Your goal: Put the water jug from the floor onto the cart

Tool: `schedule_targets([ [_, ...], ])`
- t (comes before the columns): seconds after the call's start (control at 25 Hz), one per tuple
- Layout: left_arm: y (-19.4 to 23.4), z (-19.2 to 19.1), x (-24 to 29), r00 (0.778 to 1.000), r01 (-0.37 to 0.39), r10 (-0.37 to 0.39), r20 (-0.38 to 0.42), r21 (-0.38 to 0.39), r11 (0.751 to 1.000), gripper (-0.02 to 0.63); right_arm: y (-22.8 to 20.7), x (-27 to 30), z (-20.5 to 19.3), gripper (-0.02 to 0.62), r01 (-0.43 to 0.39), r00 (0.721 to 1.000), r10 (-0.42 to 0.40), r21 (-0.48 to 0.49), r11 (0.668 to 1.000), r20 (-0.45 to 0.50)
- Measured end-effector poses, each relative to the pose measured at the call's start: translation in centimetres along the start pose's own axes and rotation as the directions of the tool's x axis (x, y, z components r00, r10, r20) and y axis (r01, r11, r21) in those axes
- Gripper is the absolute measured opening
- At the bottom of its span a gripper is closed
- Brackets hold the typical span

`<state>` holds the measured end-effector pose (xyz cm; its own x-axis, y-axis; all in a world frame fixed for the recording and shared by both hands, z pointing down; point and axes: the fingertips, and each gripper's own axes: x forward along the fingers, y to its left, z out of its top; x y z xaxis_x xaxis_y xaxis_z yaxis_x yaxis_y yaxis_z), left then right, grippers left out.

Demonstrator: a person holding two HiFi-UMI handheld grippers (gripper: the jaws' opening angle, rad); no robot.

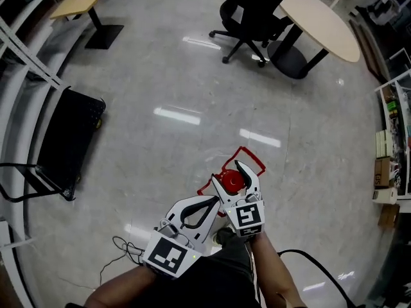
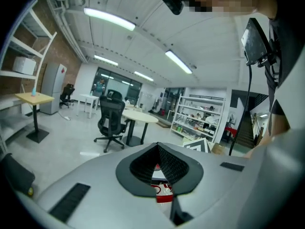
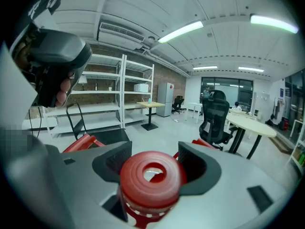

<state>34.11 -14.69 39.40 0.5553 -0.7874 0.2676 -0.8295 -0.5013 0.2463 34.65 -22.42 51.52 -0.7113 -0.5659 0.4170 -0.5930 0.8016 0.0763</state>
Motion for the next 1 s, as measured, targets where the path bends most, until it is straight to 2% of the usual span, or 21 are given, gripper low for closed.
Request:
schedule_targets([
  [0.16, 2.3, 7.8, -7.0, 0.995, -0.068, 0.066, 0.076, 0.022, 0.997, 0.005, 3.9, 0.4, 10.3, 0.295, -0.053, 0.997, 0.052, 0.015, 0.999, 0.051],
  [0.32, 4.1, 12.1, -11.2, 0.985, -0.139, 0.131, 0.115, 0.07, 0.988, 0.005, 6.6, 1.6, 17.0, 0.295, -0.1, 0.99, 0.098, 0.013, 0.995, 0.1],
  [0.6, 9.7, 13.7, -17.4, 0.943, -0.302, 0.292, 0.158, 0.044, 0.952, 0.005, 14.0, 8.5, 24.6, 0.294, -0.229, 0.957, 0.241, -0.09, 0.969, 0.161],
  [0.76, 14.9, 13.6, -20.7, 0.901, -0.408, 0.4, 0.166, 0.013, 0.913, 0.005, 18.8, 14.2, 27.3, 0.294, -0.324, 0.927, 0.344, -0.14, 0.936, 0.152],
  [1.0, 25.4, 14.1, -23.8, 0.84, -0.527, 0.525, 0.14, -0.023, 0.849, 0.003, 25.0, 24.3, 30.8, 0.295, -0.454, 0.871, 0.476, -0.17, 0.875, 0.123],
])
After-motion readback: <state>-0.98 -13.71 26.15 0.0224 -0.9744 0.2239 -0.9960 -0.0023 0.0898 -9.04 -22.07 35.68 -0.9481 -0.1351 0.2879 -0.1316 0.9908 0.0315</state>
